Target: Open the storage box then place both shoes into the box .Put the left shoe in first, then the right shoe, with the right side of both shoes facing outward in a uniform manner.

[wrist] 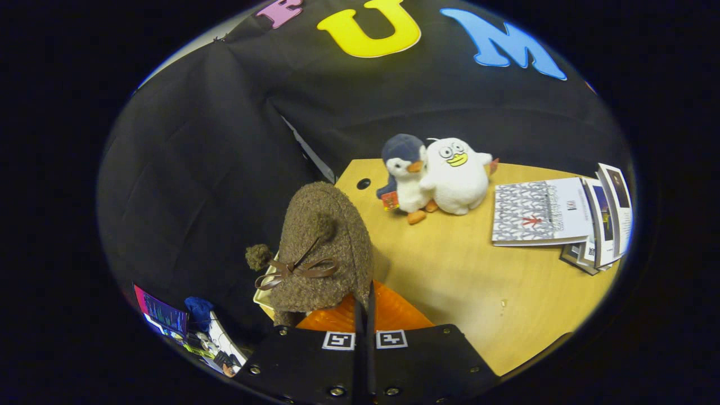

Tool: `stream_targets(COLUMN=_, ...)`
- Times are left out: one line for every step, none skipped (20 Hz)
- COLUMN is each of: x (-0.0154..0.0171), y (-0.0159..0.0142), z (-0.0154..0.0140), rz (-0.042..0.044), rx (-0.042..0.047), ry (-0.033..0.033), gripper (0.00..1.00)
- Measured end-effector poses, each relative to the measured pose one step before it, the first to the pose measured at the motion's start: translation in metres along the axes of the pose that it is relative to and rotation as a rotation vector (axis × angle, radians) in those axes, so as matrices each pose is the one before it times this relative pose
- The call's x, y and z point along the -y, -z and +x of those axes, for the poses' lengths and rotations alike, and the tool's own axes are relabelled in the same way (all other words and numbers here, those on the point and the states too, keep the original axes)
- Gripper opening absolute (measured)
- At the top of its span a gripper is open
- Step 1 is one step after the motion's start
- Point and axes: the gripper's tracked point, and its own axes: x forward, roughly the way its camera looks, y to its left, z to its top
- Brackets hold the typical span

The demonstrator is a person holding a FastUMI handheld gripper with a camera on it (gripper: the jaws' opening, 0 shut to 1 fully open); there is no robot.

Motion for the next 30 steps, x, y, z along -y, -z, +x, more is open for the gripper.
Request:
stream_targets(x=-0.01277, y=-0.0021, z=0.00683, rz=-0.00215, rx=-0.01328, ry=-0.00818, gripper=0.0)
stream_targets(x=-0.0113, y=0.00102, z=0.01385, rz=0.00003, rx=-0.01715, ry=-0.00208, gripper=0.0)
stream_targets(x=-0.01052, y=0.00184, z=0.01209, rz=0.00182, rx=-0.01389, ry=0.00073, gripper=0.0)
stream_targets(x=-0.00807, y=0.00292, z=0.01243, rz=-0.0003, rx=-0.01964, ry=0.00485, gripper=0.0)
stream_targets(x=-0.00689, y=0.00335, z=0.01325, rz=-0.00031, rx=-0.01679, ry=0.00485, gripper=0.0)
stream_targets(x=-0.00525, y=0.003, z=0.01133, rz=-0.00352, rx=-0.01651, ry=0.00512, gripper=0.0)
stream_targets(x=-0.00571, y=0.00373, z=0.01058, rz=-0.00922, rx=-0.01324, ry=0.00431, gripper=0.0)
stream_targets(x=-0.00341, y=0.00396, z=0.00941, rz=-0.01086, rx=-0.01382, ry=0.00847, gripper=0.0)
stream_targets(x=-0.00339, y=0.00393, z=0.00881, rz=-0.01583, rx=-0.01053, ry=0.01011, gripper=0.0)
stream_targets(x=-0.0034, y=0.00322, z=0.00727, rz=-0.00903, rx=-0.01404, ry=0.00893, gripper=0.0)
stream_targets(x=-0.00347, y=0.00239, z=0.00708, rz=-0.01123, rx=-0.00539, ry=0.00686, gripper=0.0)
stream_targets(x=-0.00147, y=0.00235, z=0.00584, rz=-0.01527, rx=-0.00981, ry=0.011, gripper=0.0)
stream_targets(x=-0.00089, y=0.00255, z=0.00644, rz=-0.01747, rx=-0.00676, ry=0.0132, gripper=0.0)
stream_targets(x=0.00135, y=0.00138, z=0.0063, rz=-0.02373, rx=-0.00791, ry=0.01646, gripper=0.0)
stream_targets(x=-0.00314, y=0.00291, z=0.00364, rz=-0.01447, rx=-0.00762, ry=-0.01012, gripper=0.0)
stream_targets(x=0.00155, y=0.00129, z=-0.00186, rz=-0.02131, rx=0.00004, ry=0.00947, gripper=0.2)
stream_targets(x=-0.00088, y=-0.00565, z=-0.00843, rz=-0.0179, rx=0.01686, ry=0.00291, gripper=0.4)
stream_targets(x=-0.00157, y=-0.00494, z=-0.00105, rz=-0.01369, rx=0.03931, ry=-0.00183, gripper=0.6)
stream_targets(x=-0.00103, y=-0.00938, z=-0.00918, rz=-0.01843, rx=0.04541, ry=-0.00291, gripper=0.8)
stream_targets(x=0.00073, y=-0.01038, z=-0.01746, rz=-0.01894, rx=0.05491, ry=-0.00821, gripper=0.99)
stream_targets(x=-0.00162, y=-0.01185, z=-0.01785, rz=-0.01306, rx=0.05917, ry=-0.0101, gripper=1.0)
stream_targets(x=0.00222, y=-0.01466, z=-0.02025, rz=-0.00943, rx=0.06959, ry=-0.00228, gripper=1.0)
stream_targets(x=0.00469, y=-0.01545, z=-0.02183, rz=-0.00603, rx=0.07703, ry=0.01522, gripper=1.0)
stream_targets(x=0.01137, y=-0.01687, z=-0.02181, rz=-0.00922, rx=0.07501, ry=0.03056, gripper=0.99)
stream_targets(x=0.01678, y=-0.01432, z=-0.02022, rz=-0.00748, rx=0.06511, ry=0.04446, gripper=0.99)
stream_targets(x=0.01722, y=-0.01487, z=-0.0204, rz=-0.0018, rx=0.0542, ry=0.04268, gripper=0.99)
stream_targets(x=0.0138, y=-0.01125, z=-0.01461, rz=0.00573, rx=0.05534, ry=0.04432, gripper=0.99)
stream_targets(x=0.02139, y=-0.0172, z=-0.01917, rz=0.00787, rx=0.05874, ry=0.05111, gripper=0.99)
stream_targets(x=0.02423, y=-0.01622, z=-0.0173, rz=0.00771, rx=0.05905, ry=0.05804, gripper=0.99)
stream_targets(x=0.02511, y=-0.01723, z=-0.01548, rz=0.00523, rx=0.06309, ry=0.06029, gripper=0.99)
